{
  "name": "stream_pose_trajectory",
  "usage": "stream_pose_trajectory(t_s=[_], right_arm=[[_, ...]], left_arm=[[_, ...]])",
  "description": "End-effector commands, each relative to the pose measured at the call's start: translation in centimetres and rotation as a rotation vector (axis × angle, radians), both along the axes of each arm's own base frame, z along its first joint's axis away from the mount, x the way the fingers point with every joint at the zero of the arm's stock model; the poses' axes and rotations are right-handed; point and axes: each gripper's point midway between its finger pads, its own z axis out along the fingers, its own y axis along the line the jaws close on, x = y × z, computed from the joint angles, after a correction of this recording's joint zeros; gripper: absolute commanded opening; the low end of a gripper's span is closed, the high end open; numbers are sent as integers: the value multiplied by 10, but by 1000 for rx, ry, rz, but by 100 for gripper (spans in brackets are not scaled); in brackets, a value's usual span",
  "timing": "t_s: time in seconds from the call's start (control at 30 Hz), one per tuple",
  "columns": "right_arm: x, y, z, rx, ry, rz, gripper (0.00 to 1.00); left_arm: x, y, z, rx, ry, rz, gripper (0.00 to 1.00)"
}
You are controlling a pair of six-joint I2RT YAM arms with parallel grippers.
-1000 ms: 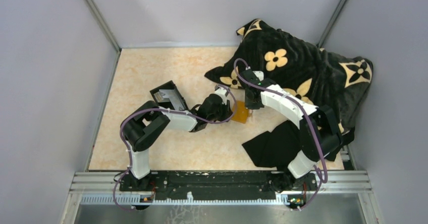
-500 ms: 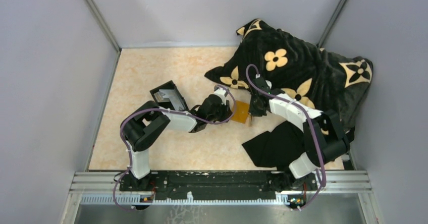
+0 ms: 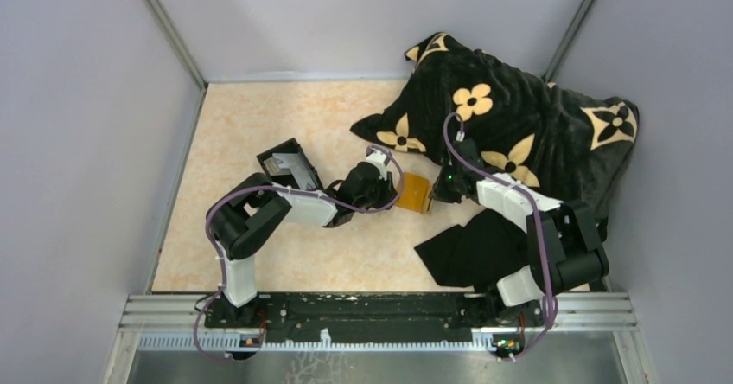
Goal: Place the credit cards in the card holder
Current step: Open the card holder at the center of the board.
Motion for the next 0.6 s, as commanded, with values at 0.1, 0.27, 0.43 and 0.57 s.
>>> stream_pose_trajectory(t_s=[0.1, 0.27, 0.43, 0.57], right_arm=[[16, 8, 22, 174, -116, -16, 0], [19, 7, 26, 220, -143, -18, 0], [19, 10, 31, 275, -166, -2, 0], [21, 12, 33, 298, -182, 10, 0]], left_arm=[[-11, 20, -33, 89, 83, 12, 29], [-12, 22, -38, 99, 99, 15, 29], [-11, 23, -39, 102, 107, 17, 29], [-10, 25, -37, 104, 109, 20, 31]])
